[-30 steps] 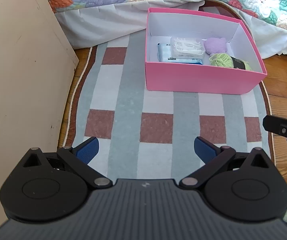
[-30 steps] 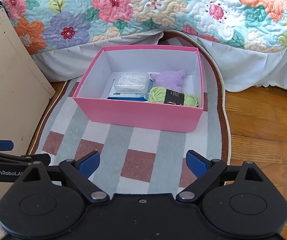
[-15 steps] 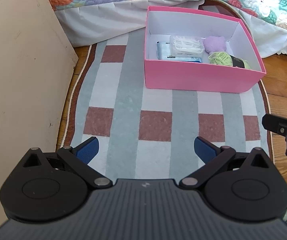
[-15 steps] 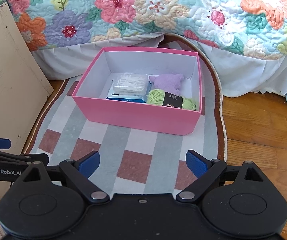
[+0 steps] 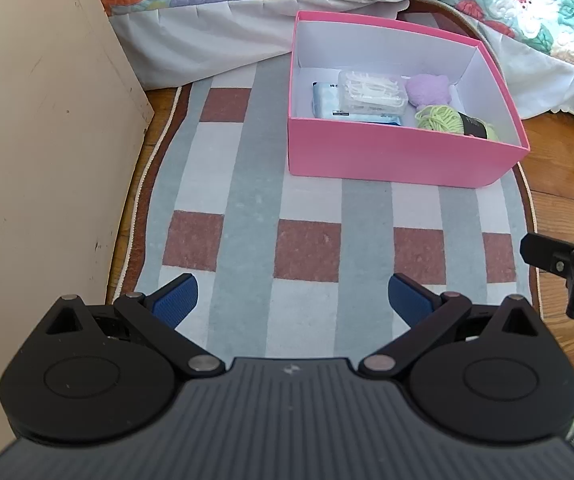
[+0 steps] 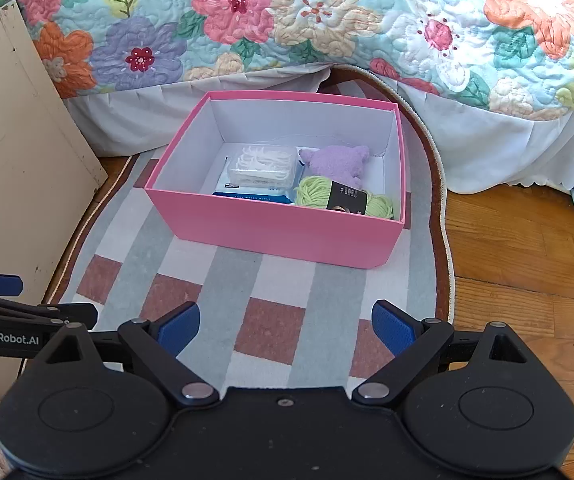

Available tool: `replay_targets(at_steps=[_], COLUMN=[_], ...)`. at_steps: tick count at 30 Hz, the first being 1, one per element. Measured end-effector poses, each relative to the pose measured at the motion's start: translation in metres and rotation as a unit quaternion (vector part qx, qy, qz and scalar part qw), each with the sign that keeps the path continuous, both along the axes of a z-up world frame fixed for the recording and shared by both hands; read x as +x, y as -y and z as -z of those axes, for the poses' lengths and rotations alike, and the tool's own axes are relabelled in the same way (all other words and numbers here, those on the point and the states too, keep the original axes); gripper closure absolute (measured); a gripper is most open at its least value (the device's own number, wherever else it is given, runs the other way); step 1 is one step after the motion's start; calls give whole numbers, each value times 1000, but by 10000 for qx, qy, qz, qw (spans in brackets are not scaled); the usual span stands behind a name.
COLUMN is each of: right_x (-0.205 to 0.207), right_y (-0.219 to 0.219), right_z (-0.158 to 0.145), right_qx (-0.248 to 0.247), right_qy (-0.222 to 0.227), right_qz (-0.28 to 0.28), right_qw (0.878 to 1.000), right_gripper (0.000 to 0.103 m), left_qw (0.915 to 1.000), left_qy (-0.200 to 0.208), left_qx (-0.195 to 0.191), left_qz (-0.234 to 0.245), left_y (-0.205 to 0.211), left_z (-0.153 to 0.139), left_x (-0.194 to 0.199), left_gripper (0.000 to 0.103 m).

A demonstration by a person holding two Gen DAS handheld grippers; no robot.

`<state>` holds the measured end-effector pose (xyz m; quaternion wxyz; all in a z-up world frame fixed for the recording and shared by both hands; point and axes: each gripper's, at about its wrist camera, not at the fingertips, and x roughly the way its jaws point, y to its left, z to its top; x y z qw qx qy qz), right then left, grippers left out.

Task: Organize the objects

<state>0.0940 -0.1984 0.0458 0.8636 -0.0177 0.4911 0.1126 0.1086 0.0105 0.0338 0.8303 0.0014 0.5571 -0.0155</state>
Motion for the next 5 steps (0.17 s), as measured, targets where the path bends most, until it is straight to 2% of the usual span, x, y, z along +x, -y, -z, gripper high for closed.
replay_targets(at_steps=[5], right_x=[0], right_y=[0], right_z=[0], right_qx=[1], right_qy=[-4], right_qz=[-5], right_qw=[10000], right_gripper=[8], left_qw=[10000], left_qy=[-19], left_qx=[26], left_qz=[-10], left_y=[0], left_z=[0], left_x=[0], left_gripper=[0])
